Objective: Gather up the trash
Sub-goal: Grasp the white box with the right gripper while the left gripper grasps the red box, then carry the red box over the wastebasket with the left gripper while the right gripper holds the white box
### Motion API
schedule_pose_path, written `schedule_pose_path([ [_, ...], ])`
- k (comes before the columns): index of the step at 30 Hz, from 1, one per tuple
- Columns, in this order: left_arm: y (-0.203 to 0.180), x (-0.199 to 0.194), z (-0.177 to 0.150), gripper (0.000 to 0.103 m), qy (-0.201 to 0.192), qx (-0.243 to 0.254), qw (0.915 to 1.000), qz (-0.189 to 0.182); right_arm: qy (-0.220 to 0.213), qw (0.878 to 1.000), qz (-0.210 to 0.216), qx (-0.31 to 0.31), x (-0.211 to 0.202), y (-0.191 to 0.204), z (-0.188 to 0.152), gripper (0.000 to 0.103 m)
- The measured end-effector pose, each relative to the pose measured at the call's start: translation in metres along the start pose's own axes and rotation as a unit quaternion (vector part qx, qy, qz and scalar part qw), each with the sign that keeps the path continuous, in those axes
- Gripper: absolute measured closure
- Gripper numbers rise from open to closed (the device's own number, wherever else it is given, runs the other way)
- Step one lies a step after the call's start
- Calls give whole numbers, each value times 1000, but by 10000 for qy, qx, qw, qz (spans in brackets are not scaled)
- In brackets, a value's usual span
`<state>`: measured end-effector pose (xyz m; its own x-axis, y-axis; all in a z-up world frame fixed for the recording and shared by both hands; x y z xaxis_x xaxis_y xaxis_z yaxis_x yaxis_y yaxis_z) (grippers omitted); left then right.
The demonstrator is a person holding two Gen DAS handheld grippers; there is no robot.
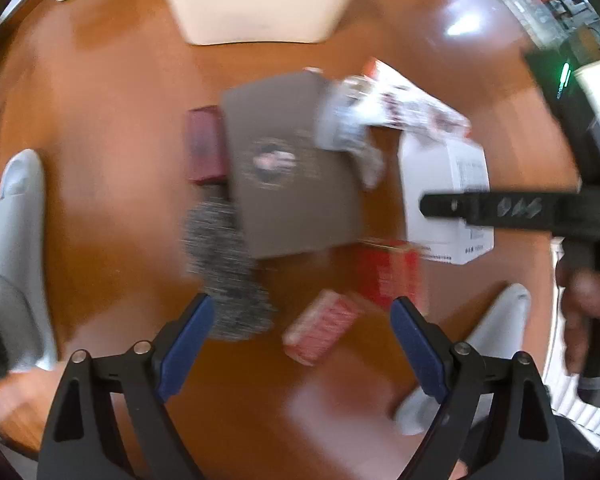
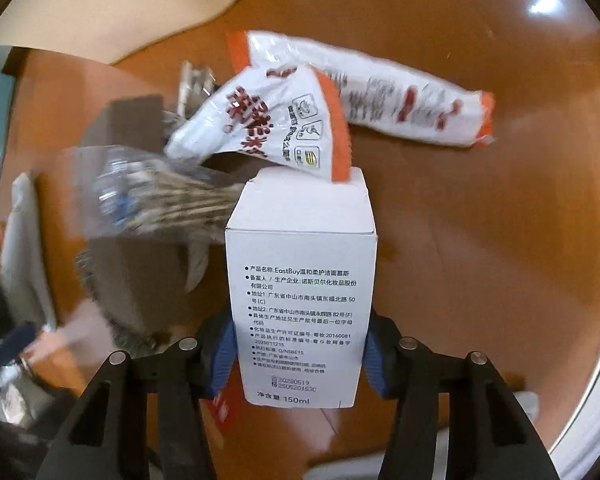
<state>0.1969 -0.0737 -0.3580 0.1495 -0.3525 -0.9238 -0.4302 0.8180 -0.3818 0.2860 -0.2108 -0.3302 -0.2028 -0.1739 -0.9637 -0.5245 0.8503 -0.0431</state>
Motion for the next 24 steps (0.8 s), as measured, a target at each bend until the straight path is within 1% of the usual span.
schedule_pose_path([
  [3,-29,10,-3,13,-77,-71,9999,-92,-85,9994,307,-108,-35,-16,-7,48],
  [5,-40,20,-1,13,-166,-196,9997,10,-183,9990,398,-55,-47,-28,-8,48],
  [9,-43,45,4,13,-147,-403,9984,361,-424,9972,482,396,-48,-44,-7,47],
  [11,-43,57,4,13,-27,-481,9978,455,-532,9961,548,436,-50,-52,-9,47],
  [13,-42,68,3,13,50,-471,9975,521,-651,9952,560,473,-47,-46,-7,47],
  [14,-43,72,3,20,51,-434,9974,576,-664,9947,584,523,-51,-57,-1,47],
  [15,-45,78,3,31,72,-371,9972,639,-662,9944,593,576,-48,-62,-2,47],
  [16,-46,86,2,57,203,-298,9969,702,-658,9942,583,615,-46,-62,-4,47],
  [17,-47,93,2,69,360,-294,9963,727,-652,9942,571,642,-44,-65,-4,47],
  [18,-46,98,2,73,412,-347,9961,695,-646,9940,570,668,-43,-69,-4,47],
  [19,-45,101,3,82,440,-411,9965,573,-659,9937,580,690,-42,-73,-5,47],
  [21,-47,101,4,82,426,-369,9973,481,-665,9936,572,718,-41,-76,-3,47],
  [24,-51,80,5,82,233,-228,9990,293,-597,9943,483,743,-38,-80,-2,47],
])
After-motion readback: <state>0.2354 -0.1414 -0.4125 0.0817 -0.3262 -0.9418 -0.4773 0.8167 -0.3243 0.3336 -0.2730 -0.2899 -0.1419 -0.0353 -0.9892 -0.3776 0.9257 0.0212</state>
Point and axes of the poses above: each gripper's, at about its wrist camera, not at the fingertips, and x roughly the way its jaws point, y to its left, z to its top, the point moved 1 cm from there along x, roughly the way its jaws point, and after that the axes turned 12 degrees about -z, right-handed, at the moved point
